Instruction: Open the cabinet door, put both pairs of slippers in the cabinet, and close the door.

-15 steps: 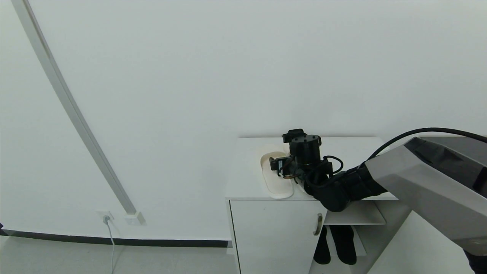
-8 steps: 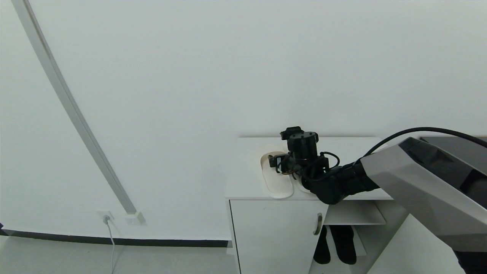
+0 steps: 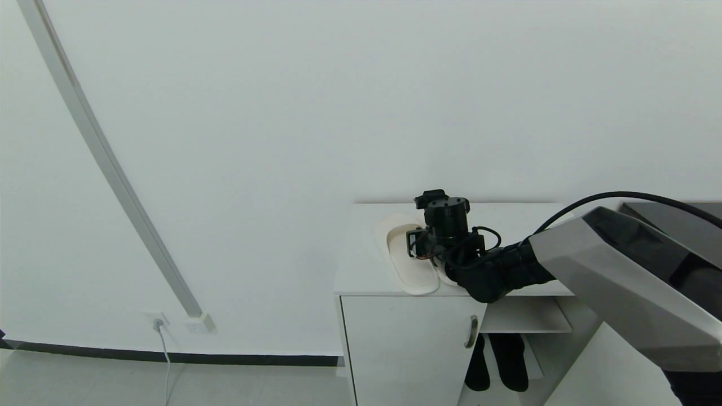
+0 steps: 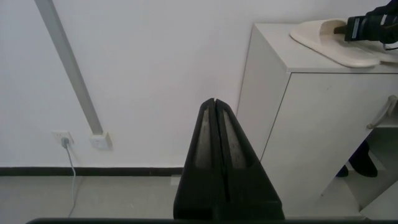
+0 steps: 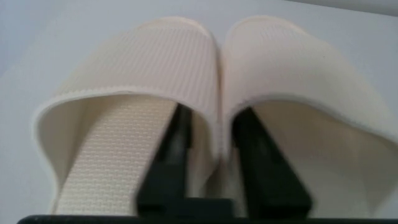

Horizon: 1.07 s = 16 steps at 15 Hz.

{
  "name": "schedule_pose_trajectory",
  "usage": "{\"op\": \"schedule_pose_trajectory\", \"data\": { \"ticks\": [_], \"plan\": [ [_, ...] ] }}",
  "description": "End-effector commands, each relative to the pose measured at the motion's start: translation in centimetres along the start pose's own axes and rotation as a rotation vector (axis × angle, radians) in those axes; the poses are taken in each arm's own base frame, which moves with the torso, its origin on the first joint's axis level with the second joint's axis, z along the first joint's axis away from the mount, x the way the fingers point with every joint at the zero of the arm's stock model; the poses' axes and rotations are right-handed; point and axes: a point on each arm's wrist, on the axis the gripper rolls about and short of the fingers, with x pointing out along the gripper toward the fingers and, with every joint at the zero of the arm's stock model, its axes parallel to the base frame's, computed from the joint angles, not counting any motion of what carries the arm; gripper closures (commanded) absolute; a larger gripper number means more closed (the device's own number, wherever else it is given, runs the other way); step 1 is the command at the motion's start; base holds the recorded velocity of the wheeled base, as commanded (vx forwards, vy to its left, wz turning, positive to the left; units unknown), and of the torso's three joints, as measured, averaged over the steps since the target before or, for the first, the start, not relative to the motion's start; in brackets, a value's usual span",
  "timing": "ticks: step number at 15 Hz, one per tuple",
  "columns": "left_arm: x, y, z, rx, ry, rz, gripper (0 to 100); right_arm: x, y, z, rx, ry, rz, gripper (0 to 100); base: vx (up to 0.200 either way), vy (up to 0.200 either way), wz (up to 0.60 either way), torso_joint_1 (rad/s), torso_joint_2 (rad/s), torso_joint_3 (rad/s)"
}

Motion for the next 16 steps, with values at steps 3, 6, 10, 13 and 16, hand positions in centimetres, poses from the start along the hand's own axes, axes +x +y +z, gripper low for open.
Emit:
{"op": "schedule_pose_trajectory", "data": {
  "ticks": [3, 6, 10, 13, 16],
  "plan": [
    [0.0, 0.0, 0.0, -0.001, 0.001, 0.0, 100, -0.3, 0.2, 0.4, 0.004, -0.013, 0.006, 100, 0.0, 0.0, 0.0, 0.0, 0.0, 0.0],
    [0.0, 0.0, 0.0, -0.001, 0.001, 0.0, 100, -2.3, 0.0, 1.6, 0.01, -0.018, 0.017, 100, 0.0, 0.0, 0.0, 0.0, 0.0, 0.0],
    [0.0, 0.0, 0.0, -0.001, 0.001, 0.001, 100, -7.9, -1.0, 2.8, 0.012, -0.033, 0.109, 100, 0.0, 0.0, 0.0, 0.0, 0.0, 0.0],
    [0.0, 0.0, 0.0, 0.001, 0.001, 0.003, 100, -14.0, -2.7, 2.0, -0.002, -0.016, 0.234, 100, 0.0, 0.0, 0.0, 0.0, 0.0, 0.0],
    [0.0, 0.0, 0.0, 0.002, 0.001, 0.001, 100, -19.5, -4.1, 1.5, -0.013, 0.008, 0.342, 100, 0.0, 0.0, 0.0, 0.0, 0.0, 0.0]
  ]
}}
